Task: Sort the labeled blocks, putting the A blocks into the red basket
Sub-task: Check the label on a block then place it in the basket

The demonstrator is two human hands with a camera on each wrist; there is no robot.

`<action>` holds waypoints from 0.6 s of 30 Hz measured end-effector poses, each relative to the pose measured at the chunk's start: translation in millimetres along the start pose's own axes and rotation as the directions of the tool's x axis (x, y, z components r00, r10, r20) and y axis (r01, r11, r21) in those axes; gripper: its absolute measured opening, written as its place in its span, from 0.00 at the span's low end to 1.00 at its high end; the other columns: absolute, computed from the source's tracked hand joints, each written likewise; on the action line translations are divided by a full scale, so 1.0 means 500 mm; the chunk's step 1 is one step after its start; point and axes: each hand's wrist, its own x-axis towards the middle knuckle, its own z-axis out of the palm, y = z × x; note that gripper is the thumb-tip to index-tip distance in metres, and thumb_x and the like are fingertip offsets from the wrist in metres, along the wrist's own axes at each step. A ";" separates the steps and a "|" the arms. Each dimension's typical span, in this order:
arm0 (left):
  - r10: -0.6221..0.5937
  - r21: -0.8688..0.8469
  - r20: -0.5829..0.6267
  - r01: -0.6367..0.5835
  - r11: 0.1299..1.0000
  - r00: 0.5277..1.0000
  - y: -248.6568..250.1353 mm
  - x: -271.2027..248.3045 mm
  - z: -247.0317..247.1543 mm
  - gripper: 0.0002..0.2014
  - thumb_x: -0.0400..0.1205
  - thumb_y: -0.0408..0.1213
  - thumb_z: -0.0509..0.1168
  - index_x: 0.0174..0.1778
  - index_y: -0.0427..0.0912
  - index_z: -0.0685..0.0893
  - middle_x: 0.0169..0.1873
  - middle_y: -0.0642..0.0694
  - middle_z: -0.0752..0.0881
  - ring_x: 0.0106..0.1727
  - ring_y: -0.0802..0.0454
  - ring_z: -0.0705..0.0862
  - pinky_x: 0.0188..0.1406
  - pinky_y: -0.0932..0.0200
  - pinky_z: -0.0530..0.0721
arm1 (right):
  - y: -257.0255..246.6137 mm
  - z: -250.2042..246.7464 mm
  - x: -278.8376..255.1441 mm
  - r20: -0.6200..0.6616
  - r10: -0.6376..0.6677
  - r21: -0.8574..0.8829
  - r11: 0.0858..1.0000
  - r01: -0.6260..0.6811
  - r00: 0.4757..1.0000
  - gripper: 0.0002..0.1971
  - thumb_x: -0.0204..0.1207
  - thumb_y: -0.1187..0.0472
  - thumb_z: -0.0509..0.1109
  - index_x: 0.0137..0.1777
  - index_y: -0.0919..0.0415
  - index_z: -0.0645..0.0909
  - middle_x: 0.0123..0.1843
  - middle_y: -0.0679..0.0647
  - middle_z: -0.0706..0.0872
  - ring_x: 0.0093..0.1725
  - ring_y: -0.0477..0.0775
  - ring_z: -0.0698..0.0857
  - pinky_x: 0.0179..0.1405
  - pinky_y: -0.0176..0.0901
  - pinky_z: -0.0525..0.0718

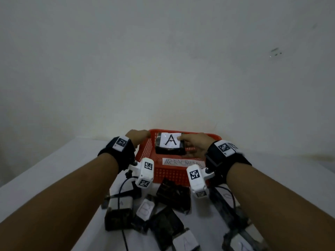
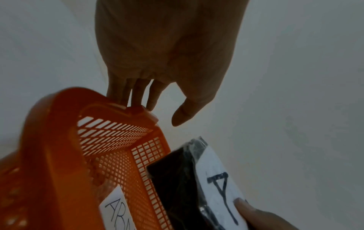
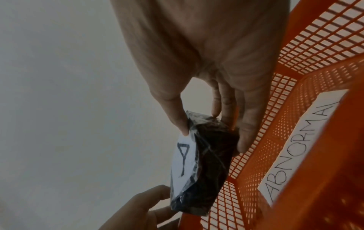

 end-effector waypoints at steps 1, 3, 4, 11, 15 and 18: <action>-0.044 -0.031 0.037 0.045 0.999 0.998 -0.003 0.012 0.004 0.11 0.84 0.41 0.67 0.53 0.36 0.83 0.53 0.41 0.86 0.55 0.43 0.85 0.59 0.52 0.84 | -0.004 0.000 0.023 -0.021 0.013 -0.043 0.999 -0.014 1.000 0.07 0.77 0.62 0.81 0.49 0.65 0.88 0.59 0.63 0.91 0.57 0.62 0.89 0.60 0.66 0.91; -0.119 -0.083 0.102 0.127 0.988 0.988 -0.004 0.028 0.010 0.15 0.80 0.44 0.67 0.55 0.35 0.84 0.56 0.37 0.90 0.58 0.36 0.90 0.65 0.40 0.87 | -0.012 -0.001 0.068 -0.035 0.021 -0.151 0.988 -0.026 0.999 0.09 0.74 0.57 0.83 0.48 0.60 0.89 0.63 0.60 0.92 0.62 0.61 0.90 0.64 0.68 0.89; -0.133 -0.084 0.132 0.145 0.986 0.982 -0.002 0.036 0.011 0.16 0.77 0.44 0.67 0.55 0.36 0.84 0.56 0.35 0.91 0.58 0.35 0.90 0.65 0.35 0.87 | -0.016 -0.001 0.087 -0.031 0.025 -0.172 0.985 -0.030 0.999 0.11 0.74 0.55 0.83 0.51 0.59 0.89 0.64 0.59 0.91 0.61 0.60 0.90 0.57 0.64 0.91; -0.199 -0.059 0.228 0.218 0.974 0.953 0.013 0.090 0.019 0.21 0.70 0.40 0.69 0.56 0.34 0.83 0.53 0.33 0.92 0.55 0.36 0.92 0.64 0.41 0.86 | -0.038 0.025 0.154 -0.011 0.170 -0.196 0.966 -0.169 0.985 0.13 0.80 0.58 0.78 0.58 0.66 0.84 0.72 0.66 0.87 0.65 0.67 0.88 0.62 0.65 0.90; -0.246 0.043 0.249 0.243 0.969 0.937 0.011 0.133 0.026 0.16 0.69 0.38 0.66 0.49 0.34 0.86 0.58 0.29 0.91 0.52 0.33 0.88 0.68 0.34 0.83 | -0.046 0.043 0.188 0.022 0.141 -0.384 0.915 -0.122 0.990 0.24 0.86 0.55 0.72 0.78 0.68 0.81 0.81 0.69 0.79 0.67 0.62 0.86 0.36 0.44 0.78; -0.253 0.085 0.238 0.239 0.967 0.938 0.008 0.145 0.030 0.13 0.75 0.34 0.64 0.51 0.32 0.86 0.54 0.29 0.90 0.52 0.30 0.89 0.59 0.36 0.87 | -0.040 0.047 0.218 0.027 0.152 -0.424 0.897 -0.126 0.988 0.18 0.85 0.55 0.73 0.69 0.67 0.85 0.75 0.65 0.86 0.57 0.60 0.85 0.35 0.43 0.78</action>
